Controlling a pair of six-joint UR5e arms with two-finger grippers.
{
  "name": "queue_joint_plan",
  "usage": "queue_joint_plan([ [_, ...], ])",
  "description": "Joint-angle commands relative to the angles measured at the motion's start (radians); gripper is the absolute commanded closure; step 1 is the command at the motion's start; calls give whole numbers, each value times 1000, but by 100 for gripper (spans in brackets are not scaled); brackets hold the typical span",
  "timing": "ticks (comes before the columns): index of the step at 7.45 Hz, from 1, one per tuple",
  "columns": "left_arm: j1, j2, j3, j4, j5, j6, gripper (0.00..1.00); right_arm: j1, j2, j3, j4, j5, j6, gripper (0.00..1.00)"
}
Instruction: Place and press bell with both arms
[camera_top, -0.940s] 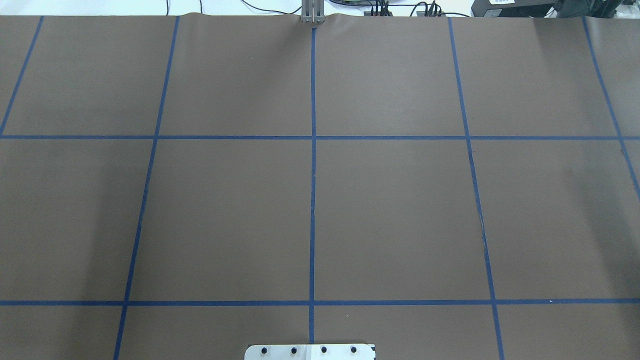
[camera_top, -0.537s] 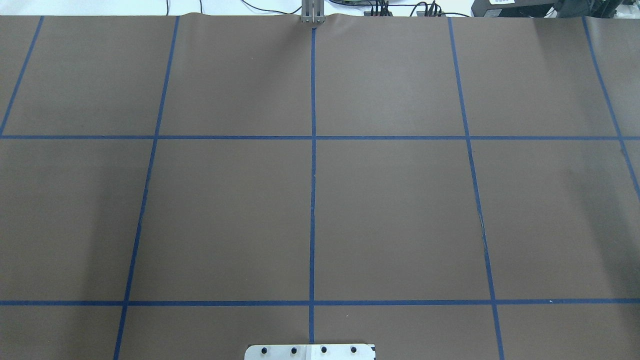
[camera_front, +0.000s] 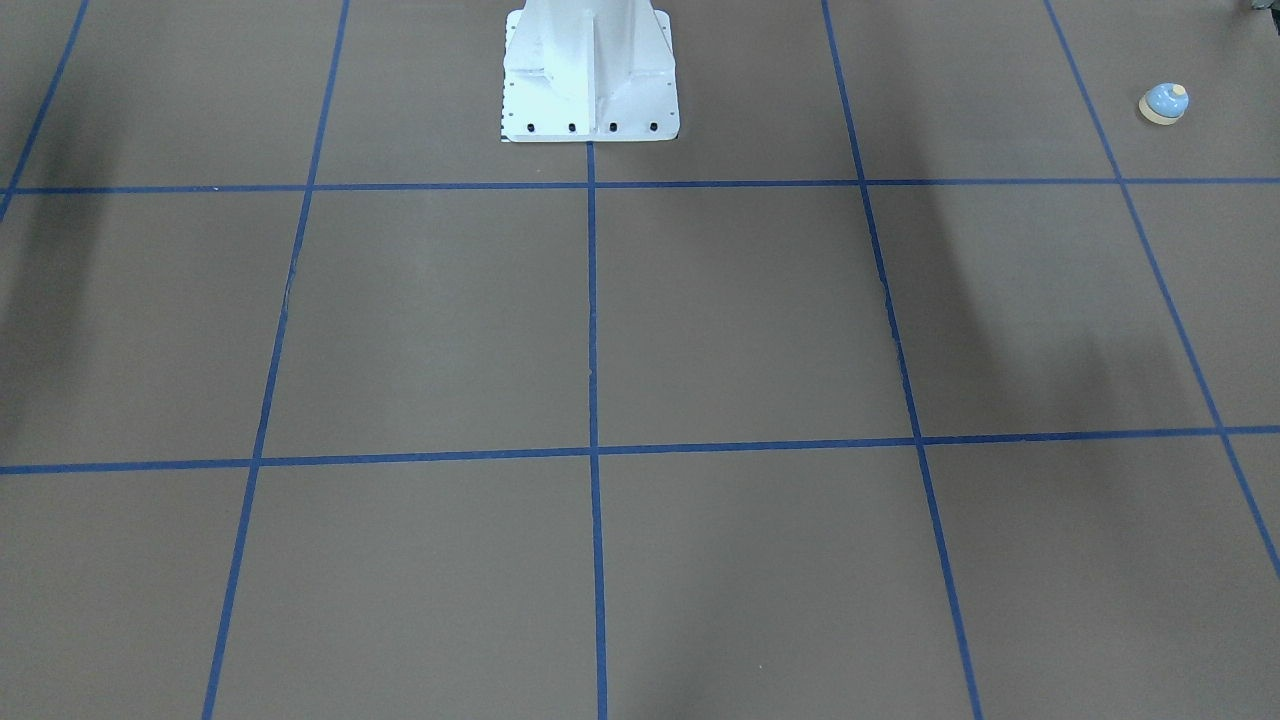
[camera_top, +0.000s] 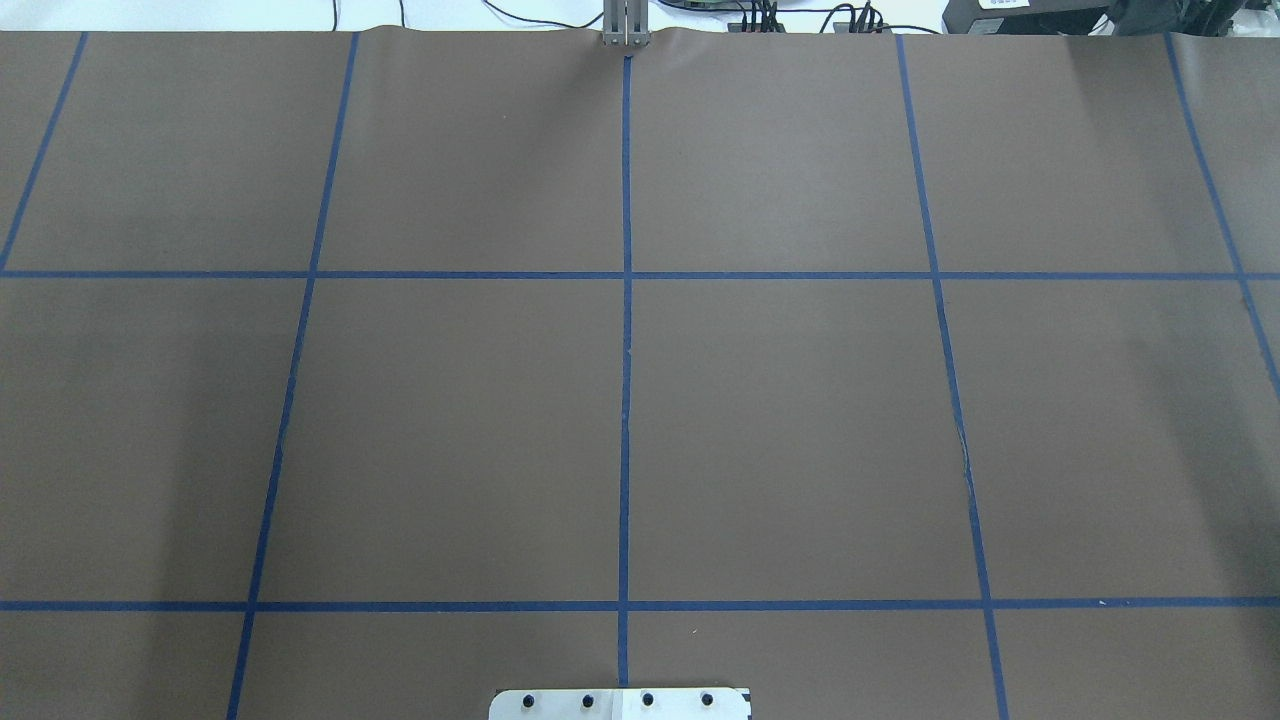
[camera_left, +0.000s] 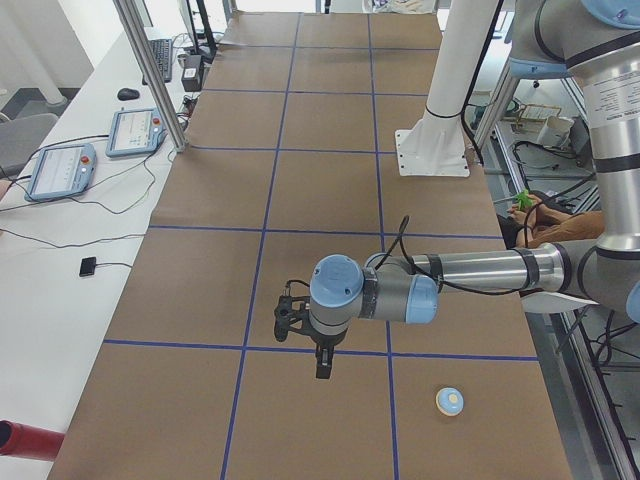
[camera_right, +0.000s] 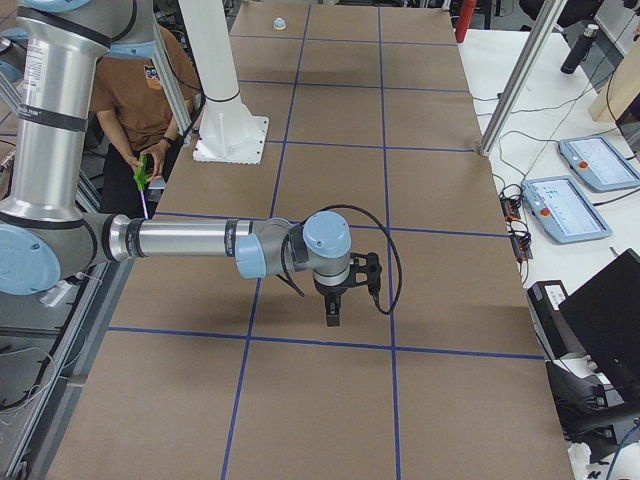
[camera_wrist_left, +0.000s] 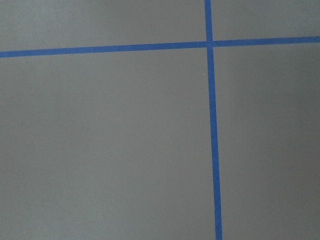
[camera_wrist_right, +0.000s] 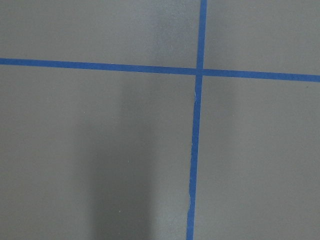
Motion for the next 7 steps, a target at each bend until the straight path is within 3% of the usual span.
queue_joint_plan([
  [1, 72, 32, 56, -5, 44, 4, 0, -1, 4, -2, 2, 8, -9, 0],
  [3, 295, 69, 122, -109, 65, 1, 0, -5, 6, 1, 1, 18, -8, 0],
  [4, 335, 86, 162, -132, 57, 7, 0, -17, 10, 4, 1, 19, -8, 0],
  [7, 375, 272, 164, -287, 13, -7, 0, -48, 9, 4, 37, 22, -2, 0],
])
